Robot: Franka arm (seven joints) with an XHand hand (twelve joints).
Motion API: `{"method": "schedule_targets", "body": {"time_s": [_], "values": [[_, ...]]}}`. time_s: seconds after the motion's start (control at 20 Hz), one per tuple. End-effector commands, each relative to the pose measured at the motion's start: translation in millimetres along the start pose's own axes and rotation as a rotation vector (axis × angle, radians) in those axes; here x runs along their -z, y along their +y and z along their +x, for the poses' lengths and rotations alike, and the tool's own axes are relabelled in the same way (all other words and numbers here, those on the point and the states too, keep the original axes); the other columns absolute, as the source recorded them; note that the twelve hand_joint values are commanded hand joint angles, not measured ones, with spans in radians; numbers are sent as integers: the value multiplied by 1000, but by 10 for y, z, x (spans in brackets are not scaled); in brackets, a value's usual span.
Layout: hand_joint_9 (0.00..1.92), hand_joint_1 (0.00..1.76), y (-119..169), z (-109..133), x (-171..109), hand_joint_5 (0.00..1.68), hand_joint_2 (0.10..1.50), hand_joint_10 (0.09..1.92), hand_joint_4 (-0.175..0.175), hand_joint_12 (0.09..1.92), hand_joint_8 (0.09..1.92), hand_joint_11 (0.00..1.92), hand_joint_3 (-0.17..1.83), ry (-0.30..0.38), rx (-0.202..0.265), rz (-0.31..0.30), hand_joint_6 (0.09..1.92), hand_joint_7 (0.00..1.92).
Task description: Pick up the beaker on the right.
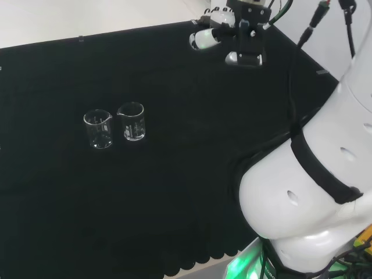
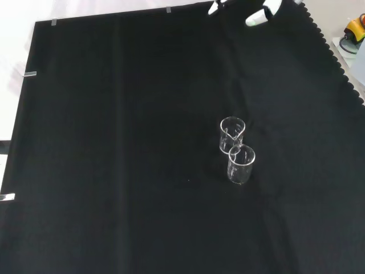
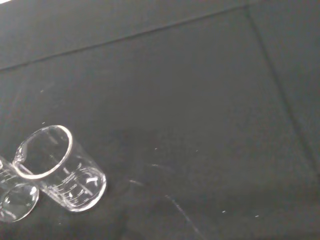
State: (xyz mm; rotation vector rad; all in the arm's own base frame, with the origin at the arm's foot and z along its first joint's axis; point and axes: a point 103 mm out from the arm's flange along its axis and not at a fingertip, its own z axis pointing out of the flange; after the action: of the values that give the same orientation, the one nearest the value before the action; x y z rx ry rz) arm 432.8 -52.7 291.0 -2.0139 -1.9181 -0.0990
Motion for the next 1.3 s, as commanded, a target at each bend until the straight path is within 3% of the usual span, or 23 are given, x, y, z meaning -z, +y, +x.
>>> {"method": "schedule_targets", "body": {"time_s": [0.05,0.3,0.6,0.95,1.3], "values": [[117,500,324,-51,-259,171,750,688,-47,955,578,0,908,57,77,-1,87,35],[150,637,485,-18,-493,178,623,691,-45,1006,594,0,974,134,117,40,87,72],[189,733,620,-16,-718,192,528,696,-45,1098,603,0,1031,178,153,78,87,91],[212,776,746,-39,-921,201,483,701,-46,1131,609,0,1059,223,171,108,87,104],[226,793,826,15,-1094,203,449,700,-46,1142,613,0,1079,274,233,116,87,120]]}}
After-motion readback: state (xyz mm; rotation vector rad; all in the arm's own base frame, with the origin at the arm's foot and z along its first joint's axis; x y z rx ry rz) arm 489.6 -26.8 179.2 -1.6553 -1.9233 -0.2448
